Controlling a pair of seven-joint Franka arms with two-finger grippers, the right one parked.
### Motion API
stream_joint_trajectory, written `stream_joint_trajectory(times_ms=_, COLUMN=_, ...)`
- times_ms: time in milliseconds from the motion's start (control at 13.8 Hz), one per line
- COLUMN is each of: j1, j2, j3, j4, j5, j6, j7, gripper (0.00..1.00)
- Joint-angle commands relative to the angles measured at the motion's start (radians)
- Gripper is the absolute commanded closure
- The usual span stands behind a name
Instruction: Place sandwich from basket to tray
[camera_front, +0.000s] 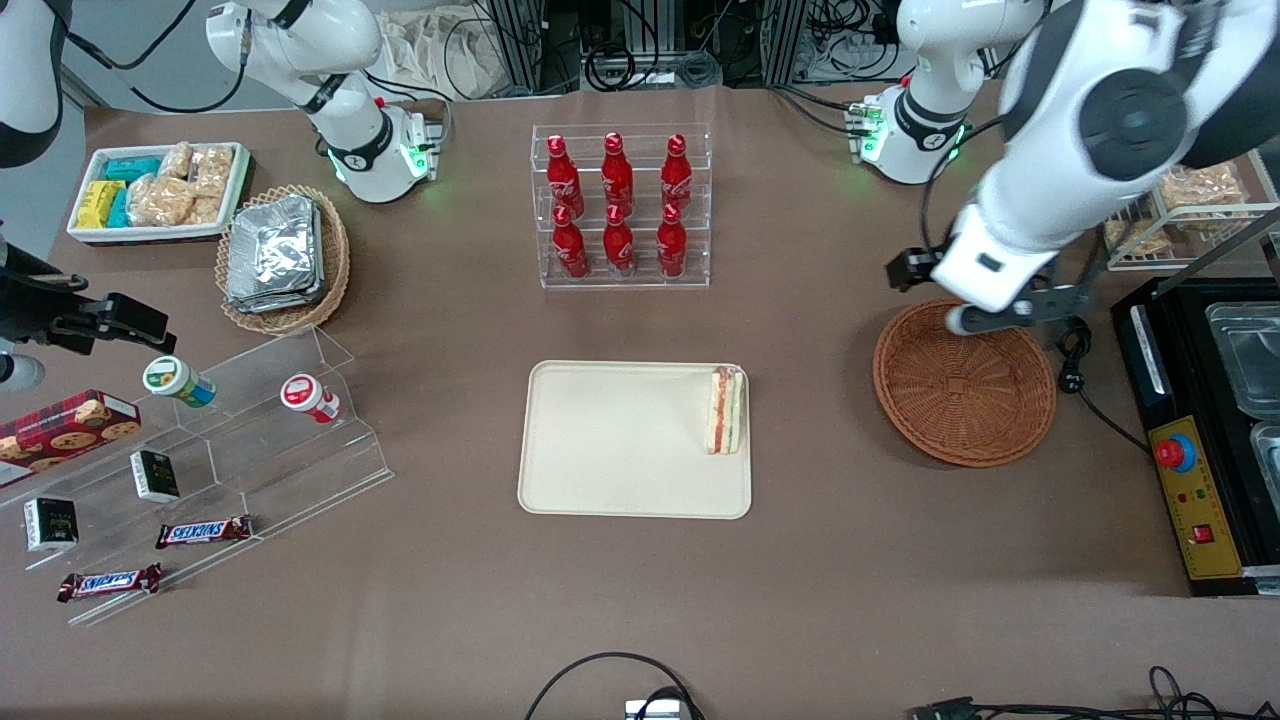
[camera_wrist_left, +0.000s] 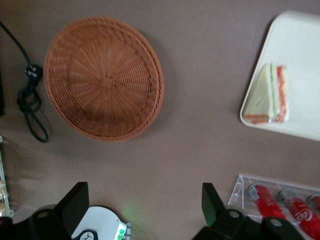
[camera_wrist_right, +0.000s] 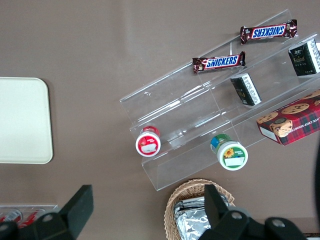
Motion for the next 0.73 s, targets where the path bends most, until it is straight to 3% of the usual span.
stream_joint_trajectory(times_ms=0, j1=0.019, j2=0.129, j3=-0.007, j4=0.177, j5=0.019, j6=-0.066, j7=0.029, gripper=0.00)
stream_joint_trajectory(times_ms=145, j1=0.019, j2=0.157, j3=-0.007, j4=0.218, j5=0.059, j6=-0.072, j7=0.032, gripper=0.00)
stream_joint_trajectory(times_ms=653, j1=0.016, j2=0.185, j3=-0.010, j4=0.247, j5=0.055, j6=-0.081, j7=0.033, gripper=0.00)
